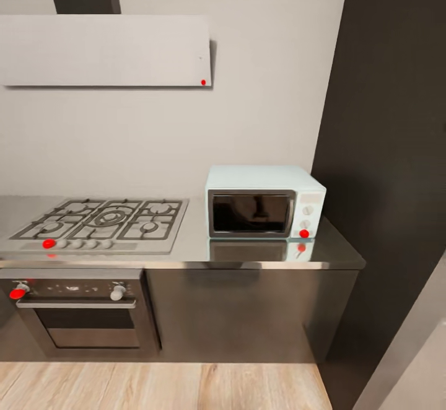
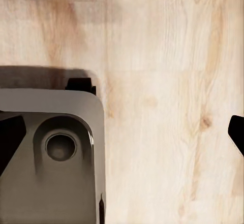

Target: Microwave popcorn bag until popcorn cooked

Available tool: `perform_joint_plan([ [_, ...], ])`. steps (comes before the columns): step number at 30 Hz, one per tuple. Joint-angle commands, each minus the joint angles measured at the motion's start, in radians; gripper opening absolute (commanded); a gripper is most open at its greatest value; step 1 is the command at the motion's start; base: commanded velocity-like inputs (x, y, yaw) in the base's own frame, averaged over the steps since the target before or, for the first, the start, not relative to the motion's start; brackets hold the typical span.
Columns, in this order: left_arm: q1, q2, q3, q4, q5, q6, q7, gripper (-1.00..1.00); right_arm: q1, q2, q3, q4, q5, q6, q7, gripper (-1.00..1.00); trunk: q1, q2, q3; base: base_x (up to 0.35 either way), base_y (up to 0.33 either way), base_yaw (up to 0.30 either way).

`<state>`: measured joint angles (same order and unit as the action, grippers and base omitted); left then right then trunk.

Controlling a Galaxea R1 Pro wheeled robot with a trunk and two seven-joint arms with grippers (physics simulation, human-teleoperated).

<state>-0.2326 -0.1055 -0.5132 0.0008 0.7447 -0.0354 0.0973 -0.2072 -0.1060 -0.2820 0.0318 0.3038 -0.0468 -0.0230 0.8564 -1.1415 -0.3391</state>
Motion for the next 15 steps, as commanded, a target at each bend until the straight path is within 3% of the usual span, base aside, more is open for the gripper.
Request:
perform_joint_plan([
  [1,-0.001,0.0,-0.008,0.0,0.007,-0.003,0.004,1.0,-0.001,0.0,-0.008,0.003,0.011,-0.005,0.002,1.0,0.0,-0.001,-0.001,0.0,-0.282,0.0],
  [11,-0.001,0.004,-0.008,0.001,0.008,-0.009,0.002,1.0,0.006,0.002,-0.006,0.002,0.018,-0.007,0.035,1.0,0.0,-0.001,-0.001,0.005,-0.054,0.0],
  [13,-0.001,0.017,-0.004,0.0,0.01,-0.009,-0.006,1.0,0.006,0.005,-0.005,0.002,0.018,-0.007,0.035,1.0,0.0,-0.001,-0.001,0.0,0.0,0.0],
  [14,-0.001,0.027,-0.002,0.0,0.018,-0.01,-0.008,1.0,0.006,0.015,-0.005,0.002,0.019,-0.008,0.035,1.0,0.0,-0.001,-0.001,0.0,0.0,0.0],
  [15,-0.001,0.033,-0.001,-0.001,0.045,-0.01,-0.009,1.0,0.006,0.042,-0.004,0.001,0.02,-0.007,0.034,1.0,0.0,-0.001,-0.001,0.0,0.0,0.0],
])
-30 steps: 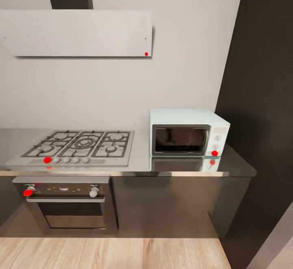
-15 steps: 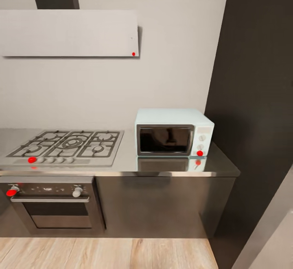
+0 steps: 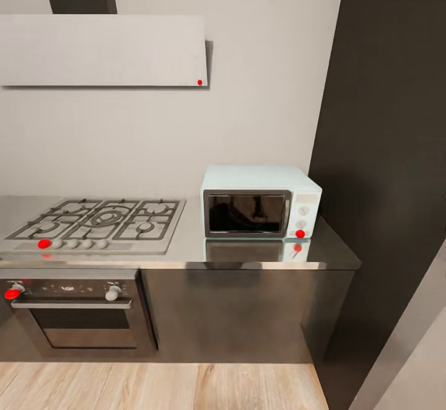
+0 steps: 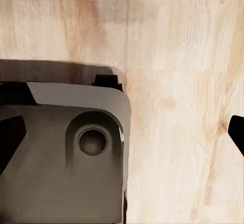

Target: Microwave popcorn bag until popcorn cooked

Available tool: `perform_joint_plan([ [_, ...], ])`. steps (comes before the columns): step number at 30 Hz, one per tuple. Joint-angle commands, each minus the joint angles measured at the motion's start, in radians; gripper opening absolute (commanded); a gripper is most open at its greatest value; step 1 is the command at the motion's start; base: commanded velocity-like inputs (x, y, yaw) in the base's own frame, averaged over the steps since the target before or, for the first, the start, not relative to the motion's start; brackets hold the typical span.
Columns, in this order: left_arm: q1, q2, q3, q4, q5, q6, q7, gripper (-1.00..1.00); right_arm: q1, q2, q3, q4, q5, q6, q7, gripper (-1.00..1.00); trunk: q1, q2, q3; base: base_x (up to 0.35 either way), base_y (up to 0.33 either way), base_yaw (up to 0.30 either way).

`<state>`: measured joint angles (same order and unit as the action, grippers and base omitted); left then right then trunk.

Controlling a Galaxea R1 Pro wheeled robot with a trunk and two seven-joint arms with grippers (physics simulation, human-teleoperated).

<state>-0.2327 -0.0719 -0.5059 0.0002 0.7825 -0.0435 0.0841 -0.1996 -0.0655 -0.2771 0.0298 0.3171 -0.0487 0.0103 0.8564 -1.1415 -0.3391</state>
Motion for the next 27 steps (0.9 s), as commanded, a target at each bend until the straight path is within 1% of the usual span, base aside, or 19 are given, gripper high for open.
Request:
perform_joint_plan([
  [1,0.0,0.002,-0.009,0.0,0.031,-0.002,0.002,1.0,-0.001,0.026,-0.007,0.002,0.01,-0.004,0.001,1.0,0.0,-0.001,-0.001,0.0,0.0,0.0],
  [2,0.0,0.004,-0.009,0.0,0.052,-0.002,-0.001,1.0,-0.001,0.058,-0.004,-0.003,0.014,0.002,0.003,1.0,0.0,-0.001,-0.001,0.0,0.0,0.0],
  [3,0.0,0.003,-0.009,0.0,0.058,-0.003,-0.002,1.0,-0.003,0.075,0.003,-0.052,0.016,0.005,0.005,1.0,0.0,-0.001,-0.001,0.0,0.0,0.0],
  [4,0.0,0.003,-0.009,0.0,0.058,-0.003,-0.003,1.0,-0.003,0.084,0.012,-0.098,0.016,0.007,0.008,1.0,0.0,-0.001,-0.001,0.0,0.0,0.0],
  [6,0.0,0.003,-0.01,0.0,0.059,-0.003,-0.003,1.0,-0.003,0.098,0.079,-0.274,0.013,0.05,0.019,1.0,0.0,-0.001,-0.001,0.0,0.0,0.0],
  [7,0.0,0.003,-0.01,0.0,0.06,-0.003,-0.003,1.0,-0.003,0.101,0.121,-0.347,0.009,0.105,0.023,1.0,0.0,-0.001,-0.001,0.0,0.0,0.0],
  [8,0.0,0.003,-0.011,0.0,0.06,-0.003,-0.003,1.0,-0.003,0.103,0.148,-0.426,0.005,0.17,0.032,1.0,0.0,-0.001,-0.001,0.0,0.0,0.0],
  [9,0.0,0.003,-0.011,0.0,0.06,-0.003,-0.003,1.0,-0.003,0.104,0.158,-0.49,0.003,0.214,0.04,1.0,0.0,-0.001,-0.001,0.0,0.0,0.0],
  [10,0.0,0.003,-0.011,0.0,0.06,-0.003,-0.003,1.0,-0.003,0.105,0.168,-0.608,0.0,0.288,0.056,1.0,0.0,-0.001,-0.001,0.0,0.0,0.0],
  [13,0.0,0.003,-0.01,-0.001,0.058,-0.004,-0.003,1.0,-0.003,0.105,0.177,-0.959,-0.009,0.554,0.131,1.0,0.0,-0.001,-0.001,0.0,0.0,0.0],
  [14,0.0,0.003,-0.011,-0.001,0.055,-0.004,-0.003,1.0,-0.003,0.105,0.178,-1.039,-0.014,0.613,0.153,1.0,0.0,-0.001,-0.001,0.0,0.0,0.0],
  [17,0.0,0.003,-0.012,-0.003,0.047,-0.005,-0.003,1.0,-0.003,0.103,0.18,-1.299,-0.038,0.767,0.199,1.0,0.0,-0.001,-0.001,0.0,0.0,0.0],
  [19,0.0,0.003,-0.013,-0.003,0.044,-0.005,-0.003,1.0,-0.001,0.101,0.181,-1.441,-0.044,0.839,0.207,1.0,0.0,-0.001,-0.001,0.0,0.0,0.0],
  [20,0.0,0.004,-0.013,-0.004,0.044,-0.005,-0.003,1.0,-0.001,0.101,0.181,-1.479,-0.045,0.869,0.209,1.0,0.0,-0.001,-0.001,0.0,0.0,0.0],
  [21,0.0,0.004,-0.014,-0.004,0.043,-0.006,-0.003,1.0,-0.017,0.101,0.182,-1.512,-0.046,0.919,0.21,1.0,0.0,-0.001,-0.001,0.0,0.0,0.0],
  [22,0.0,0.004,-0.014,-0.004,0.043,-0.006,-0.003,1.0,-0.056,0.101,0.182,-1.527,-0.047,0.96,0.211,1.0,0.0,-0.001,-0.001,0.0,0.0,0.0],
  [25,0.0,0.004,-0.014,-0.005,0.043,-0.006,-0.003,1.0,-0.221,0.099,0.176,-1.551,-0.047,1.074,0.212,1.0,0.0,-0.001,-0.001,0.0,0.0,0.0],
  [26,0.0,0.004,-0.014,-0.004,0.042,-0.006,-0.003,1.0,-0.289,0.098,0.172,-1.556,-0.047,1.096,0.211,1.0,0.0,-0.001,-0.001,0.0,0.0,0.0],
  [27,0.0,0.004,-0.014,-0.004,0.042,-0.006,-0.003,1.0,-0.31,0.098,0.171,-1.557,-0.047,1.096,0.21,1.0,0.0,-0.001,-0.001,0.0,0.0,0.0],
])
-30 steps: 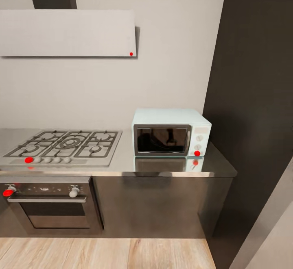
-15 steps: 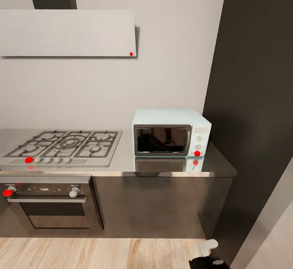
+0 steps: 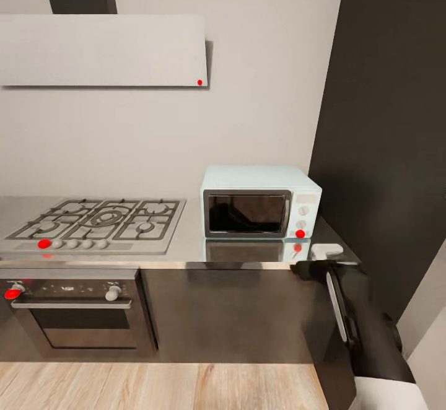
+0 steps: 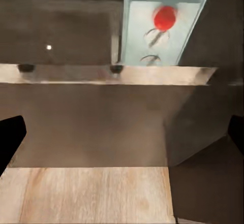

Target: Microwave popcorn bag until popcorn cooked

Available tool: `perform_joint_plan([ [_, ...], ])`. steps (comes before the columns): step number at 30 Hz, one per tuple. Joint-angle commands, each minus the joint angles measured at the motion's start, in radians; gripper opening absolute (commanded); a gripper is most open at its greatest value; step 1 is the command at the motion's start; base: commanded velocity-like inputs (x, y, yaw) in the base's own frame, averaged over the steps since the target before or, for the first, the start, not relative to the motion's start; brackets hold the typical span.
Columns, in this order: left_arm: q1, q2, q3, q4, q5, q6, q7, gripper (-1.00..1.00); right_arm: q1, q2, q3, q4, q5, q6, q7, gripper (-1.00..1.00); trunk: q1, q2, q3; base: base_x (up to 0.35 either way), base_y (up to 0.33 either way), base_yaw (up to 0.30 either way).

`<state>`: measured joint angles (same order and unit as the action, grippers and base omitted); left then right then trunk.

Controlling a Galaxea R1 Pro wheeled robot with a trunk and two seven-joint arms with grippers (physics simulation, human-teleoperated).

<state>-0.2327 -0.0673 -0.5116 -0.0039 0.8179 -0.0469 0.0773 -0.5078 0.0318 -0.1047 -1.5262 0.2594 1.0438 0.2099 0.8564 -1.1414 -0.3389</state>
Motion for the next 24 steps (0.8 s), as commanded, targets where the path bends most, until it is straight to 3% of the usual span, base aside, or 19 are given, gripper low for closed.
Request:
perform_joint_plan([
  [1,0.0,0.0,-0.008,0.0,0.006,-0.002,0.004,1.0,-0.029,0.0,-0.003,-0.003,0.011,0.003,0.009,1.0,0.0,-0.001,-0.001,0.0,0.0,0.0],
  [6,0.0,0.0,-0.01,-0.001,0.006,-0.002,0.004,1.0,-0.159,-0.002,-0.004,-0.003,0.012,0.003,0.005,1.0,0.0,-0.001,-0.001,0.0,0.0,0.0],
  [10,0.0,0.0,-0.01,-0.001,0.006,-0.002,0.004,1.0,-0.194,0.006,-0.007,0.006,0.012,0.002,0.006,1.0,0.0,-0.001,-0.001,0.0,0.0,0.0],
  [12,0.0,0.0,-0.01,-0.001,0.007,-0.002,0.004,1.0,-0.196,0.006,-0.013,0.011,0.01,-0.07,0.008,1.0,0.0,-0.001,-0.001,0.0,0.0,0.0],
  [14,0.0,0.0,-0.01,-0.001,0.006,-0.002,0.004,1.0,-0.193,0.003,-0.018,0.033,0.007,-0.193,0.01,1.0,0.0,-0.001,-0.001,0.0,0.0,0.0],
  [17,0.0,0.0,-0.01,-0.001,0.007,-0.002,0.004,1.0,-0.194,0.0,-0.032,0.104,0.007,-0.274,0.01,1.0,0.0,-0.001,-0.001,0.0,0.0,0.0],
  [20,0.0,0.0,-0.01,-0.001,0.007,-0.002,0.004,1.0,-0.195,-0.003,-0.082,0.195,0.007,-0.361,0.011,1.0,0.0,-0.001,-0.001,0.0,0.0,0.0],
  [21,0.0,0.0,-0.01,-0.001,0.007,-0.002,0.004,1.0,-0.195,-0.005,-0.118,0.25,0.007,-0.413,0.014,1.0,0.0,-0.001,-0.001,0.0,0.0,0.0],
  [24,0.0,0.0,-0.01,-0.001,0.007,-0.002,0.004,1.0,-0.195,-0.008,-0.143,0.339,0.013,-0.503,0.015,1.0,0.0,-0.001,-0.001,0.0,0.0,0.0],
])
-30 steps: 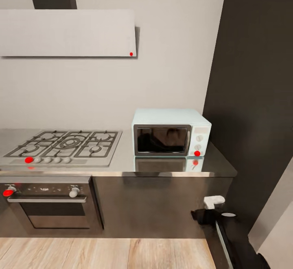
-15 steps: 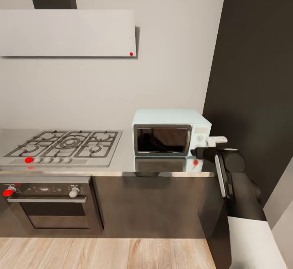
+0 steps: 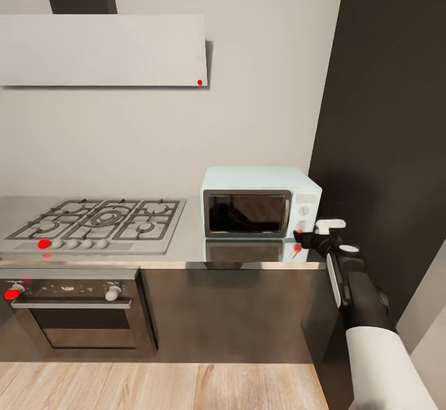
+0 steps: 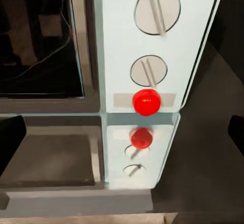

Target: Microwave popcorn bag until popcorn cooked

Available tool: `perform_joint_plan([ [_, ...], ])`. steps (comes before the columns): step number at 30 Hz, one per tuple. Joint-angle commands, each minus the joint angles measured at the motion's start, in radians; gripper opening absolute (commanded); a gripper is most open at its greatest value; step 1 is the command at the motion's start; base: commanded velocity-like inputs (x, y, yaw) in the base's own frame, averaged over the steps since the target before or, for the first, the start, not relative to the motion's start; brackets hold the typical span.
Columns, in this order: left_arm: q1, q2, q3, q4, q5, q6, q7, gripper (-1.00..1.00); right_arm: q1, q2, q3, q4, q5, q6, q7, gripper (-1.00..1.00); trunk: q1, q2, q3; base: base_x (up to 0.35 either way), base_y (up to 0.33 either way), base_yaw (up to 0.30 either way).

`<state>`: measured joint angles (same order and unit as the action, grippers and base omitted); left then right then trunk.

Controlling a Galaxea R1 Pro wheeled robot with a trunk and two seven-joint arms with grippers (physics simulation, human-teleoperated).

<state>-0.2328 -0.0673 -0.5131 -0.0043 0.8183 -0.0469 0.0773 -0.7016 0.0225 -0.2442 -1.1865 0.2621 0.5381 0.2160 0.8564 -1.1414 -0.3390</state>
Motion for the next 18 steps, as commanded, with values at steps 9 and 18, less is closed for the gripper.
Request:
perform_joint_plan([
  [9,0.0,0.0,-0.008,0.0,0.009,-0.002,0.004,1.0,-0.001,-0.002,-0.007,0.05,0.005,-0.016,0.01,1.0,0.0,-0.001,-0.001,0.0,0.0,0.0],
  [18,0.0,-0.002,-0.007,0.0,0.017,-0.002,0.004,1.0,-0.001,-0.021,-0.045,0.124,0.005,-0.081,0.018,1.0,0.0,-0.001,-0.001,0.0,0.0,0.0],
])
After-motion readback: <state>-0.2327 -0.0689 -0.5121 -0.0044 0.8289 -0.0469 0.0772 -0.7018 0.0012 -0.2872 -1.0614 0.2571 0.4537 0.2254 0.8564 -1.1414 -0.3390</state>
